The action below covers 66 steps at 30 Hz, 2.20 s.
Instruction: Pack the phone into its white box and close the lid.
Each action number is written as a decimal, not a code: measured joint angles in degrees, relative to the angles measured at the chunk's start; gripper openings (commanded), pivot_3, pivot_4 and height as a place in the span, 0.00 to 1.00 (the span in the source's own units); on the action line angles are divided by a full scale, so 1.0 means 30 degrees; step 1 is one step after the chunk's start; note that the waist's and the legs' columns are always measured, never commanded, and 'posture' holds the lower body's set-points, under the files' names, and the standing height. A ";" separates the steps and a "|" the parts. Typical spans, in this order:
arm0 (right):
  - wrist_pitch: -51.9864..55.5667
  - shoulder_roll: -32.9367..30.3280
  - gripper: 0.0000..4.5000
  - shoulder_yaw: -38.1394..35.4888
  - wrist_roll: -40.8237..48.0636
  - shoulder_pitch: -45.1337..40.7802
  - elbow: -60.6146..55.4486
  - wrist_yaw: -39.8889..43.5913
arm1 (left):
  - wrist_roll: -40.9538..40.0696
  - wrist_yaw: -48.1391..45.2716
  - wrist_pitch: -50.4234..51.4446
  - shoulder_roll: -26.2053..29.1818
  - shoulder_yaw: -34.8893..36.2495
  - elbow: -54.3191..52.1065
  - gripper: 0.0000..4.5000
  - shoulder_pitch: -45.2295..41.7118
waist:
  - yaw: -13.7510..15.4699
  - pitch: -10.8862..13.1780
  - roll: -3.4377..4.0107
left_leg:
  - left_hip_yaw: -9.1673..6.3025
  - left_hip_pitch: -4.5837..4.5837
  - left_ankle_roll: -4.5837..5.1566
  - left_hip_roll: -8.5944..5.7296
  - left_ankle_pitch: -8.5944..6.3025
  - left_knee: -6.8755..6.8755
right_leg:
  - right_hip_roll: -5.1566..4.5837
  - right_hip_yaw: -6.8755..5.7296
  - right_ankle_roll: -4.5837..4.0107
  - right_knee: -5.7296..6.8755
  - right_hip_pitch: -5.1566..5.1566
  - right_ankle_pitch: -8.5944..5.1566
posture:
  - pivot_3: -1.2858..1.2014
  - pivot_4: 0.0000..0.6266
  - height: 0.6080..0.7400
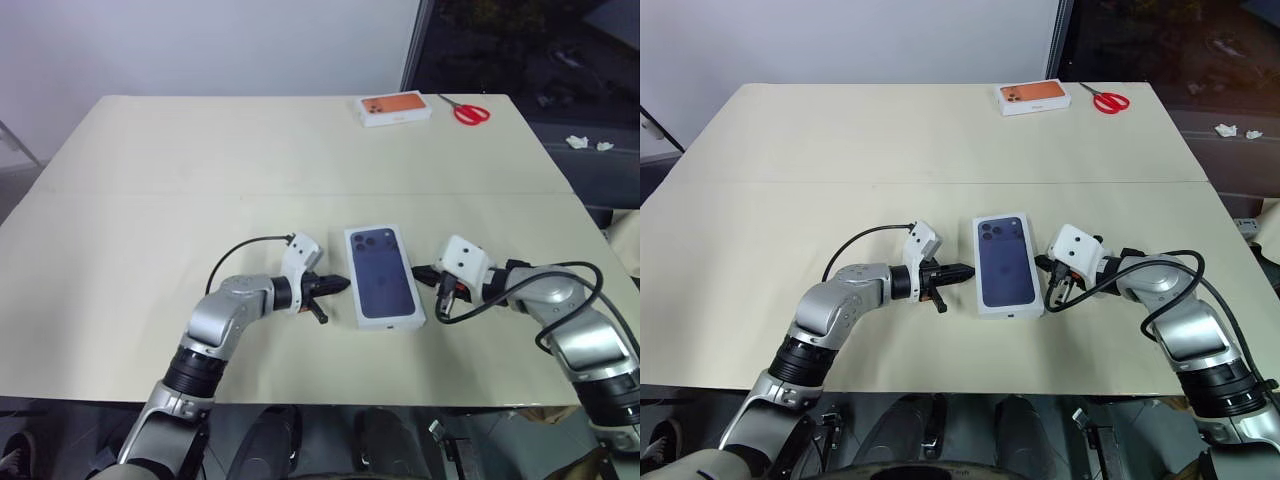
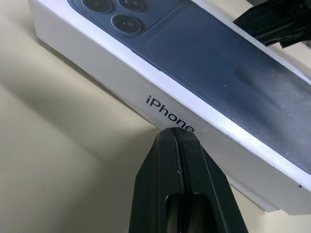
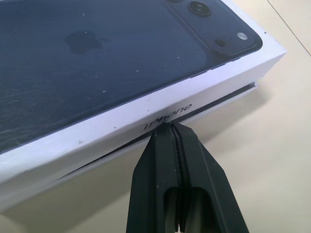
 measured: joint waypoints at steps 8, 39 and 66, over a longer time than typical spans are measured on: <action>-0.0238 -0.0234 0.01 0.0151 -0.0308 0.0350 -0.0284 0.0446 | 0.0302 -0.0014 -0.0522 0.0154 -0.0218 -0.0129 0.00 0.0415 | -0.0004 -0.0001 0.0001 | 0.0000 0.0005 0.0000 0.0001 0.0000 -0.0002 | 0.0002 0.0001 0.0000 0.0000 0.0003 0.0000 | 0.52 0.24 1.00; 0.1404 0.1527 0.01 0.0069 0.0567 -0.3785 0.1667 -0.0654 | -0.0675 0.0939 -0.2106 -0.2099 0.1029 0.2386 0.00 -0.3517 | -0.0092 0.0003 -0.0006 | 0.0012 0.0023 -0.0098 -0.0007 0.0058 0.0000 | 0.0020 -0.0006 0.0002 0.0003 0.0017 0.0001 | 0.52 0.24 1.00; 0.5408 0.0200 0.20 -0.0854 0.5881 -0.0855 -0.1734 0.3005 | -0.4201 -0.2954 0.1169 0.2554 0.1778 -0.1716 0.28 0.0658 | -0.0142 -0.0032 -0.0023 | -0.0014 0.0055 0.0009 0.0024 -0.0009 -0.0008 | 0.0002 0.0000 -0.0001 -0.0007 0.0041 -0.0003 | 0.52 0.24 1.00</action>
